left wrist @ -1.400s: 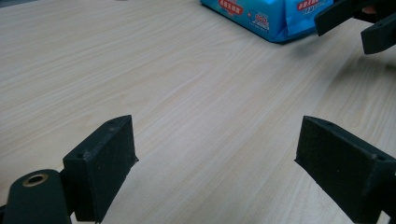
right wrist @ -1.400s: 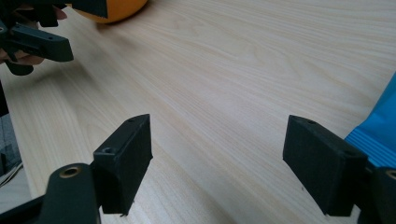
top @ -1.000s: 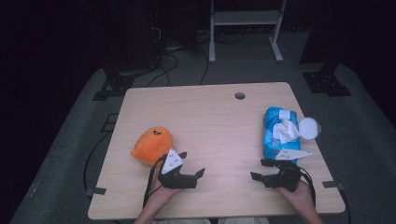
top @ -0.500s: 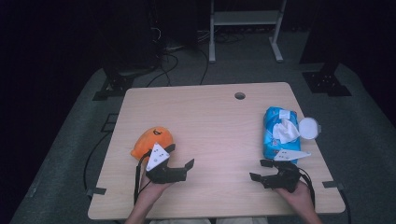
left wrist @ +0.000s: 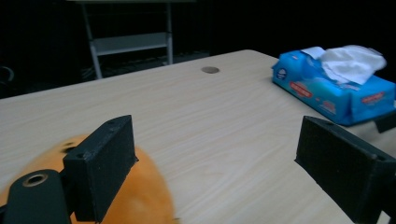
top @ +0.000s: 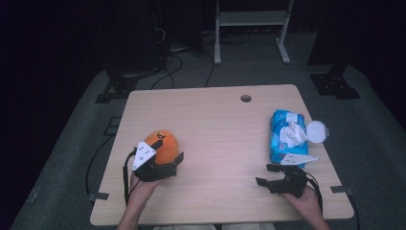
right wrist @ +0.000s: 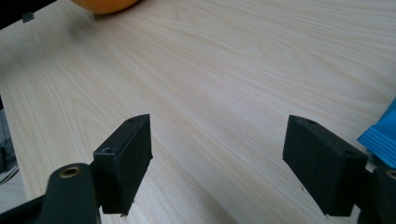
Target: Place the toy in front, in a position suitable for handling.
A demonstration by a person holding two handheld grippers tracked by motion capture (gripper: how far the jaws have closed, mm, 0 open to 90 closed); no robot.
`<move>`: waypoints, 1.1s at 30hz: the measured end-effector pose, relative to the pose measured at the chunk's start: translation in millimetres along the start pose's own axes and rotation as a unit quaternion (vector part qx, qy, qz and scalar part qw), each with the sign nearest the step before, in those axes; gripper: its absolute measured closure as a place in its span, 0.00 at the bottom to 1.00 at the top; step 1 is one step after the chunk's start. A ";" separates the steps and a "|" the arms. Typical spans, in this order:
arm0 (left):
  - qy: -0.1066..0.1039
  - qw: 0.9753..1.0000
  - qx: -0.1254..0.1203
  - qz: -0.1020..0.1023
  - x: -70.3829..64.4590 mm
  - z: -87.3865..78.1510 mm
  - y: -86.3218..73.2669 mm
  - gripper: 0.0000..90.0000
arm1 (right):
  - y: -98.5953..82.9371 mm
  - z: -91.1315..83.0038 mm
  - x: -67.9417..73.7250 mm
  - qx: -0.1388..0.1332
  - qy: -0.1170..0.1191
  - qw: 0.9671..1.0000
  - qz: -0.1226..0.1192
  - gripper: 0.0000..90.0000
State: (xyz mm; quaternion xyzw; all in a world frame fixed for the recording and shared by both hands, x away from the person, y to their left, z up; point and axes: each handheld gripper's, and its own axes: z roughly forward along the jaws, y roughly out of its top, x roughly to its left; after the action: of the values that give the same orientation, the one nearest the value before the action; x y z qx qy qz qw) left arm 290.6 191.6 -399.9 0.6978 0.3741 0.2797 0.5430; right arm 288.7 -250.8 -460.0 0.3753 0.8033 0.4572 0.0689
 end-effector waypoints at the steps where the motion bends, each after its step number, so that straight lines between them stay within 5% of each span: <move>1: 0.005 1.000 -0.002 -0.001 3.6 -1.6 0.2 0.13 | 0.1 0.1 0.4 0.001 0.000 1.000 0.001 0.25; 8: 0.043 0.999 -0.006 -0.010 24.1 -8.8 -3.8 0.13 | 0.0 1.3 -0.6 0.004 -0.001 1.000 0.000 0.25; 17: 0.079 0.997 0.000 -0.010 34.9 -6.1 -12.3 0.12 | 0.5 0.5 1.1 0.004 -0.002 1.000 -0.003 0.25; 33: 0.095 0.995 0.025 -0.017 47.4 -1.4 -27.1 0.14 | 0.8 0.5 2.2 0.004 -0.002 1.000 -0.006 0.25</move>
State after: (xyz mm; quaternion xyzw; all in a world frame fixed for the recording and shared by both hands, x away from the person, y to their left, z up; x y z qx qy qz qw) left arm 310.3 235.1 -426.6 0.6747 0.4425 0.3266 0.4922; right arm 287.8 -248.8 -459.2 0.3715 0.8071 0.4533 0.0715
